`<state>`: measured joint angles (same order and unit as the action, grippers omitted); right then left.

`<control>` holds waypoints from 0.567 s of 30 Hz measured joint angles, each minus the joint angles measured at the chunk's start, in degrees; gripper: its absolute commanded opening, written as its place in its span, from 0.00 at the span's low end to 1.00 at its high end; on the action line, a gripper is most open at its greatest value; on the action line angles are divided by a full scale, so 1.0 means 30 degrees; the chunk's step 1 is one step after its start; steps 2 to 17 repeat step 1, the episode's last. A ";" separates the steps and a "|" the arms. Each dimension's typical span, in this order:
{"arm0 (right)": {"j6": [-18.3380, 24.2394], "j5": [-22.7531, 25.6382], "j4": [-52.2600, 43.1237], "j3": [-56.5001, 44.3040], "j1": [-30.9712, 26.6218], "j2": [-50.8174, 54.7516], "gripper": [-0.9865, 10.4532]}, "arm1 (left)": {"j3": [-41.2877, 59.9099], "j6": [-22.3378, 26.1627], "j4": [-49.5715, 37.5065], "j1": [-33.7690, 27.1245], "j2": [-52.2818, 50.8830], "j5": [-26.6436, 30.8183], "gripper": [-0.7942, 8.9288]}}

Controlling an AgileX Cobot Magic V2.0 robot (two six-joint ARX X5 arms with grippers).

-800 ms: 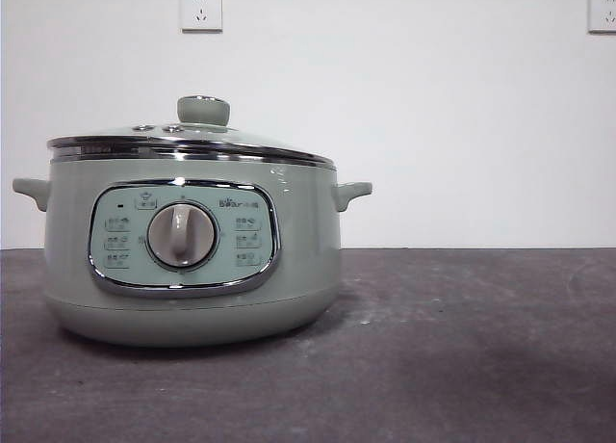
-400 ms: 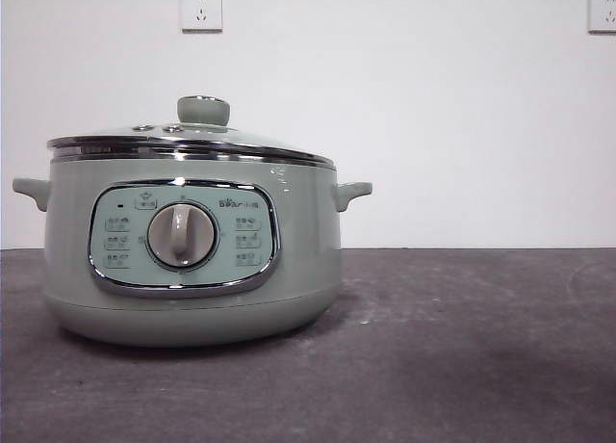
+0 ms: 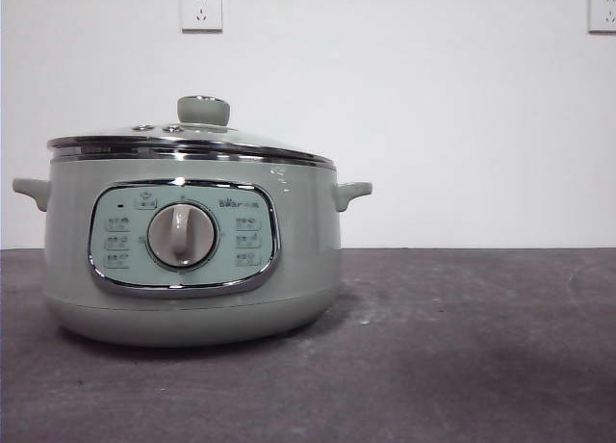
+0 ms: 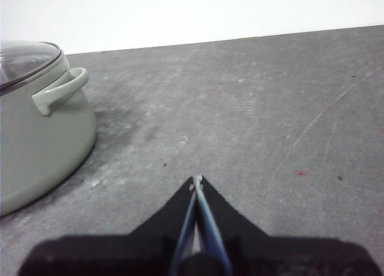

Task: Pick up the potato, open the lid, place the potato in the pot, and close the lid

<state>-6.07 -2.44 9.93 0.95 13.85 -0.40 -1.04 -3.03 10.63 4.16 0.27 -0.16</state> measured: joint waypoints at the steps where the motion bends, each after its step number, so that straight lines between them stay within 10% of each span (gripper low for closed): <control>1: 0.0000 0.0000 0.0000 0.0000 0.0000 0.0000 0.09 | 0.0000 0.0000 0.0000 0.0000 0.0000 0.0000 0.08; 17: 0.0000 0.0000 0.0000 0.0000 0.0000 0.0000 0.09 | 0.0000 0.0000 0.0000 0.0000 0.0000 0.0000 0.08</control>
